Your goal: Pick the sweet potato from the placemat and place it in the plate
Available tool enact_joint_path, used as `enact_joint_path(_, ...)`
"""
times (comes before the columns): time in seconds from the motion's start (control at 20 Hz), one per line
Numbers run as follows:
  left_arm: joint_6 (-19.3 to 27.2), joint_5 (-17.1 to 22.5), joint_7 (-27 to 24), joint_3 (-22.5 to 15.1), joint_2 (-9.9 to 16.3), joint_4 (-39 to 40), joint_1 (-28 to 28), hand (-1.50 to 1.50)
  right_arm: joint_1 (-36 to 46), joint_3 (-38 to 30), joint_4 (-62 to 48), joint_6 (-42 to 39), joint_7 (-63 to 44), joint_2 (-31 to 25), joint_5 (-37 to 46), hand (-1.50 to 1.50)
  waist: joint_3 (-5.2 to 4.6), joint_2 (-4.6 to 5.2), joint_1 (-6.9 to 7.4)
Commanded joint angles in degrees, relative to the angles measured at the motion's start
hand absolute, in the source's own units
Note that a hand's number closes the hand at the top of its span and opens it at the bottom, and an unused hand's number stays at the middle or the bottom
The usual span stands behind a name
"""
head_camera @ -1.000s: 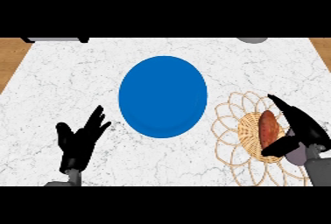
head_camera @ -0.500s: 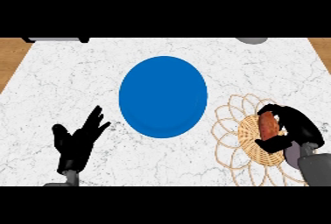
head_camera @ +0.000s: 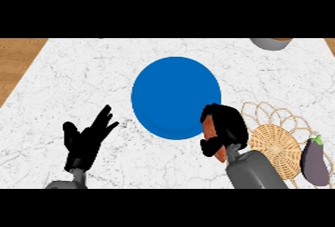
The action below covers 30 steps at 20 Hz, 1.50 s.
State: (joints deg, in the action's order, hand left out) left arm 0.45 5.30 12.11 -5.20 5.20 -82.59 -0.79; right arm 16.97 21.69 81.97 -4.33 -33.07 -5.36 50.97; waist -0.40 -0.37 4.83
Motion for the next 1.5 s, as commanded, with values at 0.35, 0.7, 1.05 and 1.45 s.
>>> enact_joint_path(0.35, -0.5, -1.4, 1.6, -2.8, -1.1, 2.1, -1.4, 0.0, 18.1, 14.5, 2.8, 19.9, -26.1, 5.3, 14.6, 1.5, 0.06, -0.17, 3.34)
enact_joint_path(0.7, -0.6, -1.1, 2.7, -2.2, -0.6, 1.9, -2.2, 0.0, 23.0, 16.4, 1.3, 29.9, -40.7, 5.3, 22.2, 1.5, 0.21, 0.12, 2.69)
enact_joint_path(1.05, -0.2, -0.7, 2.7, -0.8, -0.1, 1.8, -3.1, 0.0, 22.8, 15.8, 0.7, 39.8, -45.2, 5.3, 27.4, 1.5, 0.4, 0.86, 1.59)
enact_joint_path(1.45, 0.6, -0.1, 4.2, 0.4, 0.4, -0.6, -1.9, 0.0, 20.9, 12.6, -4.7, 43.6, -50.1, 5.3, 39.1, 1.5, 0.47, 0.56, -0.79)
